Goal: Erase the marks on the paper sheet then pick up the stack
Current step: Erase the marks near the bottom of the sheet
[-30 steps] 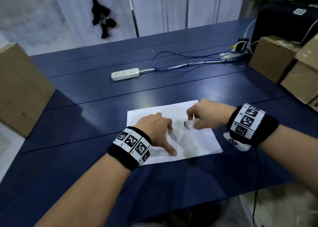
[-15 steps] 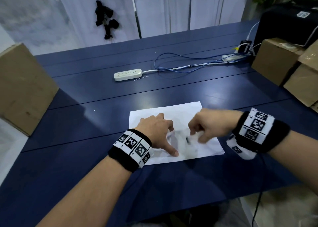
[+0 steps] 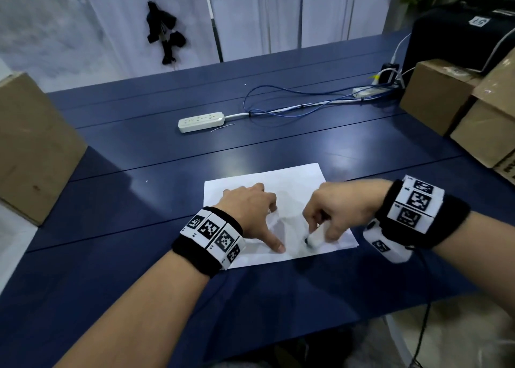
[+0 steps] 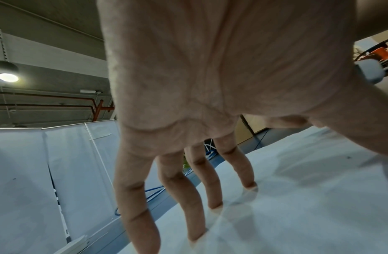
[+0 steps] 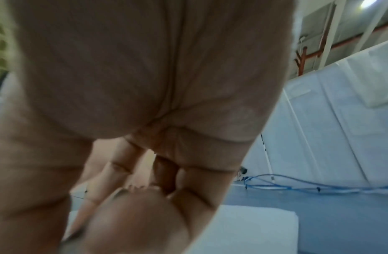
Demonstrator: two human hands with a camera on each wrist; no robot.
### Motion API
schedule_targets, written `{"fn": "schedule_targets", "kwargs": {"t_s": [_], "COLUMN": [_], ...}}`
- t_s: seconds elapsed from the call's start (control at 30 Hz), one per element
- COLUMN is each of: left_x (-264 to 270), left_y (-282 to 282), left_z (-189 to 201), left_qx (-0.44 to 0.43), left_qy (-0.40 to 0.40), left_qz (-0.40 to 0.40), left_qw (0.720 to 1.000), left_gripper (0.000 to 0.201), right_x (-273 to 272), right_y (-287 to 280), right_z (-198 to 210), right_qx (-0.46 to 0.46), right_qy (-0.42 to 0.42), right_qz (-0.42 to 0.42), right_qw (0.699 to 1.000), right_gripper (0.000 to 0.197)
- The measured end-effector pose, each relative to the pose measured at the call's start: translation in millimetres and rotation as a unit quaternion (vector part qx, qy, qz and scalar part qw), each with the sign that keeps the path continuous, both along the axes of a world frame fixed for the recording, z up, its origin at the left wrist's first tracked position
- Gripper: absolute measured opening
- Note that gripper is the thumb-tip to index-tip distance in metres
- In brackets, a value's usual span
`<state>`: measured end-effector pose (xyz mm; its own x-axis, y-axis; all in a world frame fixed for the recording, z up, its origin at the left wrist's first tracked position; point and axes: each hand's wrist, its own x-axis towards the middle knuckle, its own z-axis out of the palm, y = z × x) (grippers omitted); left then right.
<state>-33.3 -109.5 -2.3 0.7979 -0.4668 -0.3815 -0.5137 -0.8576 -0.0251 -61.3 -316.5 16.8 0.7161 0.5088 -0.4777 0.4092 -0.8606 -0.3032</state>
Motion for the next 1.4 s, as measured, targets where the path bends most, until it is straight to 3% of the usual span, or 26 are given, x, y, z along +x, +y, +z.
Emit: {"fn": "schedule_targets", "kwargs": {"t_s": [0.13, 0.2, 0.4, 0.57, 0.63, 0.8, 1.0, 1.1, 1.17, 1.23, 1.4], "left_x": [-1, -2, 0, -1, -1, -1, -2, -1, 0, 0, 0], "left_y": [-1, 0, -2, -2, -1, -2, -1, -1, -1, -2, -1], "left_z": [2, 1, 1, 3, 3, 2, 3, 2, 2, 2, 1], "left_qx": [0.003, 0.0, 0.004, 0.004, 0.004, 0.002, -0.002, -0.002, -0.002, -0.001, -0.005], "left_qy": [0.002, 0.001, 0.005, 0.004, 0.003, 0.003, 0.005, 0.001, 0.002, 0.004, 0.001], "left_qz": [0.002, 0.003, 0.0, 0.001, 0.001, 0.003, 0.005, 0.005, 0.005, 0.002, 0.003], "left_qw": [1.0, 1.0, 1.0, 1.0, 1.0, 1.0, 1.0, 1.0, 1.0, 1.0, 1.0], "left_gripper": [0.087, 0.087, 0.093, 0.087, 0.087, 0.09, 0.088, 0.088, 0.089, 0.09, 0.088], "right_x": [24, 28, -5, 23, 21, -6, 22, 12, -2, -7, 25], "right_y": [-4, -8, 0, -3, -2, 5, -6, -8, -5, -4, -12], "right_z": [-1, -4, -1, -1, -3, 0, 0, 0, 0, 0, -6], "right_qx": [0.009, 0.025, 0.004, 0.018, 0.017, 0.008, 0.04, 0.02, 0.007, 0.009, 0.031], "right_qy": [-0.138, -0.168, -0.001, -0.142, -0.164, -0.013, -0.141, -0.102, -0.019, 0.008, -0.142], "right_qz": [-0.078, -0.11, 0.012, -0.104, -0.1, 0.016, -0.121, -0.08, -0.023, -0.007, -0.123], "right_qw": [0.987, 0.979, 1.0, 0.984, 0.981, 1.0, 0.982, 0.991, 1.0, 1.0, 0.982], "right_gripper": [0.017, 0.018, 0.027, 0.018, 0.015, 0.026, 0.042, 0.016, 0.024, 0.028, 0.014]}}
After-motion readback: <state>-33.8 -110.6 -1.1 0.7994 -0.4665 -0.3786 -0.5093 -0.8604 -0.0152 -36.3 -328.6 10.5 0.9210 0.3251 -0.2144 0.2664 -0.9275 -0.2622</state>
